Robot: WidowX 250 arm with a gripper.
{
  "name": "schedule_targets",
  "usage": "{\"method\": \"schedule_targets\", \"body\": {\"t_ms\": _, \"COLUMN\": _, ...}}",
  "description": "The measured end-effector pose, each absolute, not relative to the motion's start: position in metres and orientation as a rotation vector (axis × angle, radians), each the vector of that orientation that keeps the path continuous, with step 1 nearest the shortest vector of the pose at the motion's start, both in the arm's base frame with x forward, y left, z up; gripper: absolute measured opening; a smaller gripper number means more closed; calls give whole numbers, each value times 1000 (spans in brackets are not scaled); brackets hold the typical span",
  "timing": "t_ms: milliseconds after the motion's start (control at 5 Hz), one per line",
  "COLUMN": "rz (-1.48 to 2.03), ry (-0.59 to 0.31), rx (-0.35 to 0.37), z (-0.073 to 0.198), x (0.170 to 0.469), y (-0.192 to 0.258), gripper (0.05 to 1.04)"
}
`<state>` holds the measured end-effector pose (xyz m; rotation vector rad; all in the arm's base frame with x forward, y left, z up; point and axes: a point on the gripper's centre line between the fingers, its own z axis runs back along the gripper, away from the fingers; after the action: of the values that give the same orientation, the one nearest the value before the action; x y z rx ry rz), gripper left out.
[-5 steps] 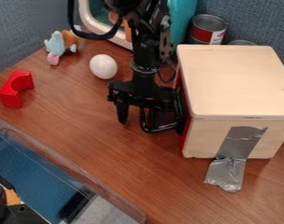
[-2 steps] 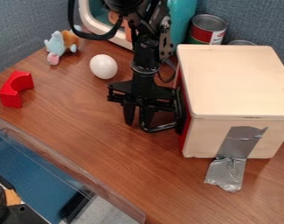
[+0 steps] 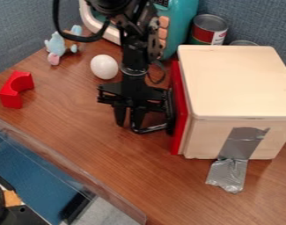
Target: Open drawer
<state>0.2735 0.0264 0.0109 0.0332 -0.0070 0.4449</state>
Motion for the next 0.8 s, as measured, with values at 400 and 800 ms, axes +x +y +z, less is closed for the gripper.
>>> {"method": "schedule_targets", "body": {"t_ms": 400, "rz": 448, "ry": 10, "rx": 60, "z": 12, "x": 254, "y": 49, "gripper": 330}}
{"method": "schedule_targets", "body": {"t_ms": 800, "rz": 461, "ry": 26, "rx": 68, "z": 14, "x": 240, "y": 62, "gripper": 330}}
